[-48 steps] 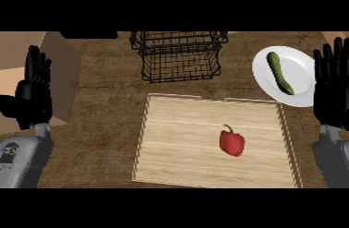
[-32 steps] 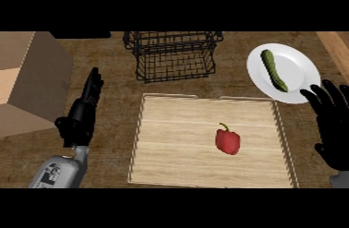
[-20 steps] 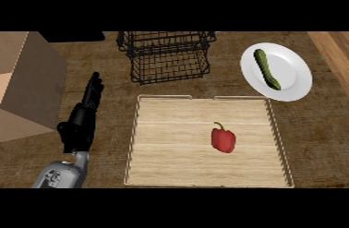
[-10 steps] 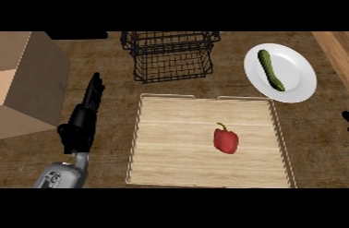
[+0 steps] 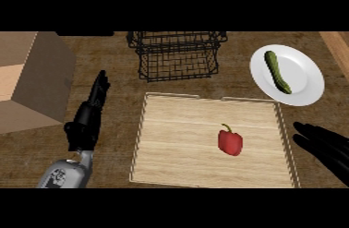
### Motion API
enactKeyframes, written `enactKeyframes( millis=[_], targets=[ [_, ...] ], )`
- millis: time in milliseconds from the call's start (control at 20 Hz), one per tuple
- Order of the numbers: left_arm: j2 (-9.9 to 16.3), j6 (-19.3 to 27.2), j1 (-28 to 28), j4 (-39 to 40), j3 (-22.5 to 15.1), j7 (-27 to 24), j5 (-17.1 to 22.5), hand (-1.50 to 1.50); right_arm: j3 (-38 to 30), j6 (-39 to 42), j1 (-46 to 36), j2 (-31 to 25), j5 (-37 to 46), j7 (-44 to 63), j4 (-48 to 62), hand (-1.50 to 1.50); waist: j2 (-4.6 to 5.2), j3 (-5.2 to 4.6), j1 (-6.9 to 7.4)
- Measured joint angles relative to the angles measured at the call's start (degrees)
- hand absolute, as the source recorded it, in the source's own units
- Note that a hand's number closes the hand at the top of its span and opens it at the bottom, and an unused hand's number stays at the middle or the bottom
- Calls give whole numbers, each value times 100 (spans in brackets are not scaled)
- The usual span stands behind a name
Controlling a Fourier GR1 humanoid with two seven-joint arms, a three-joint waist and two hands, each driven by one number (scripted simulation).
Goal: Pick the bell pepper from the tray and place it in the tiered basket
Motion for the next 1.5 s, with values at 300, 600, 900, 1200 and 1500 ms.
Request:
enactKeyframes(
  millis=[300, 600, 900, 1200, 1500],
  targets=[
    [-74, 10, -4, -168, -34, 198, -114, 0, 870, 130, -741, -11, 78, 1181, 15, -150, -4, 0, 18],
    [-105, -129, -85, -25, 141, 135, -75, 0, 1663, 279, -1287, 213, 248, 2100, 101, -150, -4, 3, -4],
    [-123, -153, 65, -181, 163, 196, -149, 0, 1940, 362, -1351, 224, 648, 2132, 237, -150, -13, 11, -35],
    [-214, -179, 78, -168, 192, 173, -199, 0, 2215, 451, -1475, 260, 1070, 2087, 458, -150, -13, 11, -42],
    [-265, -250, 82, -66, 215, 62, -256, 0, 2691, 576, -1756, 392, 1729, 1883, 696, -150, -9, 12, -33]
  ],
)
